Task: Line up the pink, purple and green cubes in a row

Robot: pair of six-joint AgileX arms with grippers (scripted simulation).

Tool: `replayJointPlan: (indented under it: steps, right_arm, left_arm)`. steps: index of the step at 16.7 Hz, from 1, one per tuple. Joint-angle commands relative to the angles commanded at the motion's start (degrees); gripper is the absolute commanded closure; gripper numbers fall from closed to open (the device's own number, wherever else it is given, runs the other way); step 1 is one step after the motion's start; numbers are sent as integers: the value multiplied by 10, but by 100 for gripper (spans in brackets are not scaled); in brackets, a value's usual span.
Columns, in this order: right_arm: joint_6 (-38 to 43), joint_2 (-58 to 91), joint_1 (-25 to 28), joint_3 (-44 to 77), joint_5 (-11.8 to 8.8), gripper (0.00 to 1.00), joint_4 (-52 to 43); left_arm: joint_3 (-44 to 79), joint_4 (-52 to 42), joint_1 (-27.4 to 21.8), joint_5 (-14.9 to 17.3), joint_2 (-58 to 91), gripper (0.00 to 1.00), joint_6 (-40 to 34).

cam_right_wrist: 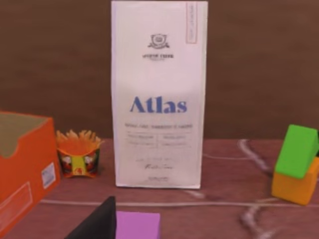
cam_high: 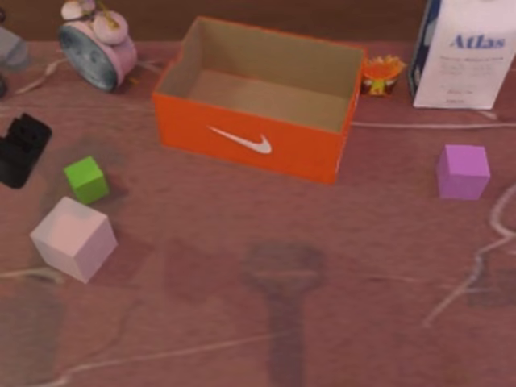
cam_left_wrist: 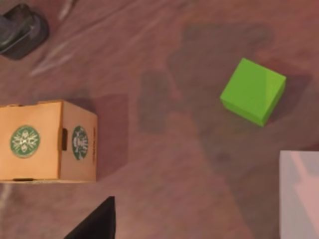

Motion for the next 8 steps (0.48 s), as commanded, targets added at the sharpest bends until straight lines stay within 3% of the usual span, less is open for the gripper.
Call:
replayJointPlan:
  steps: [8]
  right_arm:
    - [0,0,0,0,0,0,0]
  left_arm:
    - [350,-224,-17,1,426,0,165]
